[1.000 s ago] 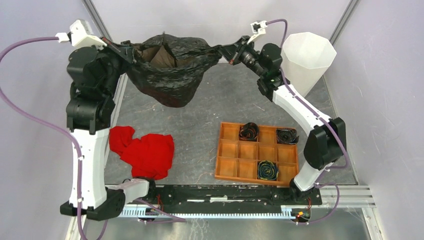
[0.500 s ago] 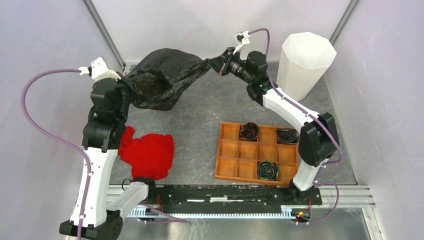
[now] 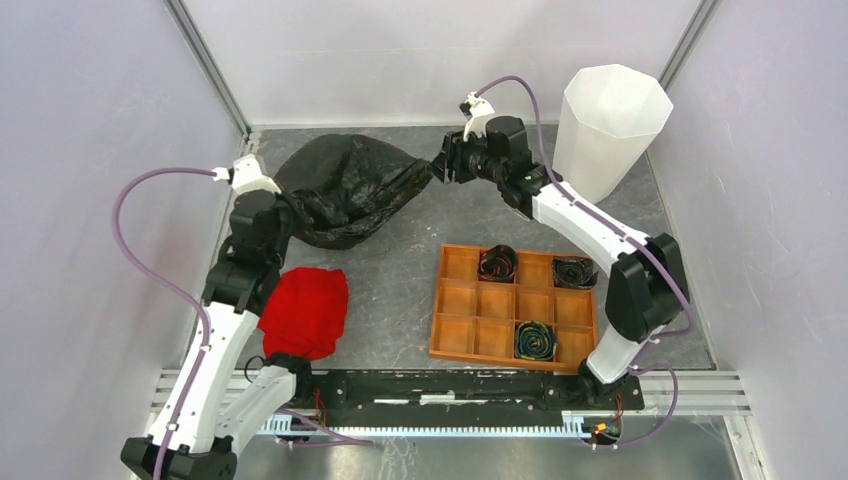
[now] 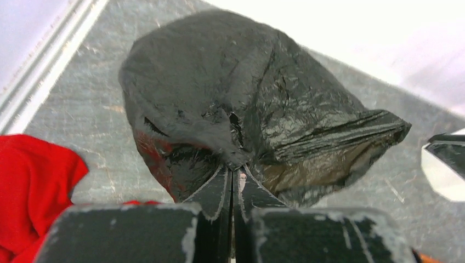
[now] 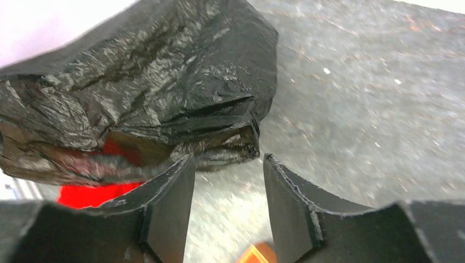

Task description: Put the trash bags into the trash bin

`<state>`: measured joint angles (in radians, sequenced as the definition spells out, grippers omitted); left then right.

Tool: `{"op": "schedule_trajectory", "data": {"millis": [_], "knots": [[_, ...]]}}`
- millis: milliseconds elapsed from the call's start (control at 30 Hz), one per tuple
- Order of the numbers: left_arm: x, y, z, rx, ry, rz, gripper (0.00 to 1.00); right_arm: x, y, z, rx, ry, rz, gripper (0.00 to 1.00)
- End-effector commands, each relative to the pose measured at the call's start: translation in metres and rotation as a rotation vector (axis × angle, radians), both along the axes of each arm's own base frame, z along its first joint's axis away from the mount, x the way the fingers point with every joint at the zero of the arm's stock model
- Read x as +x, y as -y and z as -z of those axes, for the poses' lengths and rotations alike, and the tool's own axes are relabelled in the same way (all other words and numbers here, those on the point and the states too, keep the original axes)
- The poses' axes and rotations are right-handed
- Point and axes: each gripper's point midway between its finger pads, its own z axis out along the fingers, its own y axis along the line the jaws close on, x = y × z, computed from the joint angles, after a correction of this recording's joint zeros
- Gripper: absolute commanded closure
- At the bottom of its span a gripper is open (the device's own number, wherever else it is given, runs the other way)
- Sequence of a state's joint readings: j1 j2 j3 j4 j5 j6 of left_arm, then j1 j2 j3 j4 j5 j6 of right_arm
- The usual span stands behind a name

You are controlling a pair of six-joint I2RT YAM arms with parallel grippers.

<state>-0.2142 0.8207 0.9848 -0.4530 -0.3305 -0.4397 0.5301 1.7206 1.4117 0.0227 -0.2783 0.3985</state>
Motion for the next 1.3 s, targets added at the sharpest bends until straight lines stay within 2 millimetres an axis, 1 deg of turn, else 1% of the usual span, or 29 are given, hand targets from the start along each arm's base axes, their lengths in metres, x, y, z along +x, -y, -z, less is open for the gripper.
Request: {"op": "schedule_trajectory", "data": {"millis": [0,67,133,267,367,433,500,533,633,733,767,833,900,933,967,1033,1100,1200,1267], "knots": [[0.002,0.013,0.005,-0.010,0.039,0.032,0.98,-0.023,0.038,0.002,-0.195,0.028,0.031,0.42],[0.001,0.017,0.010,0.004,0.024,0.049,0.98,-0.033,0.053,0.005,-0.249,0.023,0.053,0.39],[-0.001,0.024,0.009,0.023,0.024,0.071,0.98,-0.041,0.065,0.003,-0.286,0.033,0.073,0.37],[-0.006,0.035,0.009,0.040,0.027,0.105,0.98,-0.048,0.095,-0.014,-0.394,0.086,0.136,0.30],[-0.010,0.039,0.010,0.046,0.025,0.114,0.98,-0.041,0.136,-0.032,-0.542,0.139,0.288,0.24],[-0.011,0.039,0.009,0.052,0.026,0.110,0.98,-0.036,0.163,-0.046,-0.619,0.171,0.388,0.18],[-0.011,0.041,0.009,0.054,0.025,0.115,0.98,-0.029,0.187,-0.067,-0.645,0.198,0.474,0.14],[-0.011,0.042,0.011,0.057,0.018,0.116,0.98,-0.026,0.196,-0.075,-0.650,0.207,0.502,0.12],[-0.012,0.043,0.013,0.059,0.012,0.120,0.98,-0.011,0.233,-0.101,-0.691,0.229,0.626,0.07],[-0.011,0.042,0.015,0.063,0.002,0.115,0.98,0.008,0.263,-0.118,-0.739,0.234,0.723,0.04],[-0.011,0.042,0.015,0.064,0.001,0.114,0.98,0.016,0.269,-0.121,-0.750,0.227,0.739,0.04],[-0.011,0.042,0.018,0.066,-0.008,0.113,0.98,0.031,0.278,-0.119,-0.777,0.202,0.749,0.04],[-0.012,0.043,0.018,0.066,-0.012,0.115,0.98,0.046,0.286,-0.112,-0.789,0.170,0.750,0.05],[-0.012,0.043,0.019,0.065,-0.014,0.115,0.98,0.055,0.287,-0.105,-0.784,0.154,0.726,0.06],[-0.012,0.043,0.020,0.065,-0.015,0.117,0.98,0.060,0.287,-0.104,-0.775,0.152,0.717,0.06],[-0.011,0.043,0.020,0.065,-0.018,0.117,0.98,0.071,0.290,-0.096,-0.772,0.135,0.696,0.06],[-0.010,0.044,0.022,0.066,-0.023,0.121,0.98,0.078,0.296,-0.089,-0.773,0.114,0.685,0.08],[-0.010,0.046,0.023,0.066,-0.027,0.126,0.98,0.083,0.295,-0.069,-0.756,0.079,0.626,0.17],[-0.009,0.046,0.023,0.065,-0.029,0.129,0.98,0.086,0.292,-0.059,-0.755,0.070,0.591,0.26]]}}
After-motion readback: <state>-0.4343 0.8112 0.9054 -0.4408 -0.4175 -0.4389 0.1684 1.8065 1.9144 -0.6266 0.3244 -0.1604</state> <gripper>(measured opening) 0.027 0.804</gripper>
